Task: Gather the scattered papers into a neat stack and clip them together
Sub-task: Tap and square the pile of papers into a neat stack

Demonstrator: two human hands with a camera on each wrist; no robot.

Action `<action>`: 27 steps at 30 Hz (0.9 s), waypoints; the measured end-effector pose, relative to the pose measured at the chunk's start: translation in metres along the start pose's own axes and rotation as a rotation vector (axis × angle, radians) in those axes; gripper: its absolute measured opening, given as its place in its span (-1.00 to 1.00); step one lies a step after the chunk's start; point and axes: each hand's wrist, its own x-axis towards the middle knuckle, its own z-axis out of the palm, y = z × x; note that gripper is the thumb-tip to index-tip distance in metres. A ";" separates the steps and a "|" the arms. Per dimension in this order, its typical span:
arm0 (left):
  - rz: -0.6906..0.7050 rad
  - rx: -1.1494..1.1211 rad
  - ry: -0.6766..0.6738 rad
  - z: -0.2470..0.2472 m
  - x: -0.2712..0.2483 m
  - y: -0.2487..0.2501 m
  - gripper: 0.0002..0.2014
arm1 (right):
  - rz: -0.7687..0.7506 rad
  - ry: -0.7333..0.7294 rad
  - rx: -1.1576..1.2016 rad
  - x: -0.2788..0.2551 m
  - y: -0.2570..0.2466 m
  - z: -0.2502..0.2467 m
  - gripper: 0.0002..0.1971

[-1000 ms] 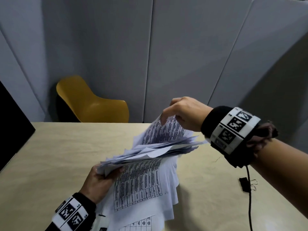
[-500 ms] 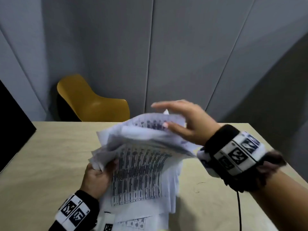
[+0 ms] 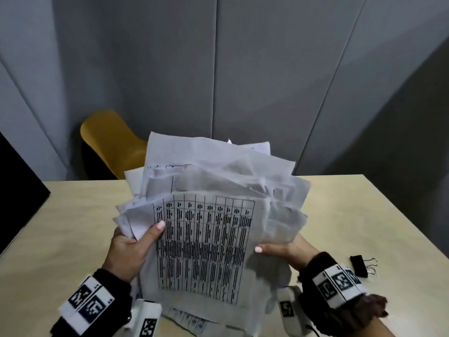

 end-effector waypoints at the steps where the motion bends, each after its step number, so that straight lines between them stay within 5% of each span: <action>1: 0.015 0.025 0.035 0.001 0.001 -0.005 -0.68 | -0.022 0.035 -0.039 0.001 0.000 0.006 -0.56; 4: 0.068 0.023 0.103 0.010 -0.003 -0.007 -0.54 | -0.231 0.246 -0.132 0.004 0.006 0.022 -0.77; 7: 0.208 0.012 0.056 0.012 -0.007 -0.003 -0.90 | -0.330 0.319 0.015 -0.005 0.003 0.029 -0.68; 11: 0.181 0.002 -0.102 0.000 -0.007 -0.013 -0.45 | -0.310 0.294 0.106 -0.014 0.006 0.026 -0.51; 13: 0.141 0.008 -0.153 0.005 -0.009 -0.011 -0.28 | -0.303 0.307 0.057 -0.009 0.008 0.029 -0.59; 18: 0.185 0.009 0.058 0.013 0.000 -0.010 -0.81 | -0.449 0.364 -0.041 0.004 -0.006 0.044 -0.57; 23: 0.167 -0.098 -0.043 -0.008 0.003 -0.007 -0.31 | -0.462 0.300 0.055 -0.006 -0.009 0.022 -0.58; 25: 0.106 -0.137 -0.111 -0.011 -0.001 -0.012 -0.17 | -0.364 0.318 0.072 -0.009 -0.002 0.018 -0.19; 27: 0.086 -0.172 -0.188 -0.009 -0.003 -0.012 -0.09 | -0.314 0.340 0.056 -0.007 0.000 0.023 -0.11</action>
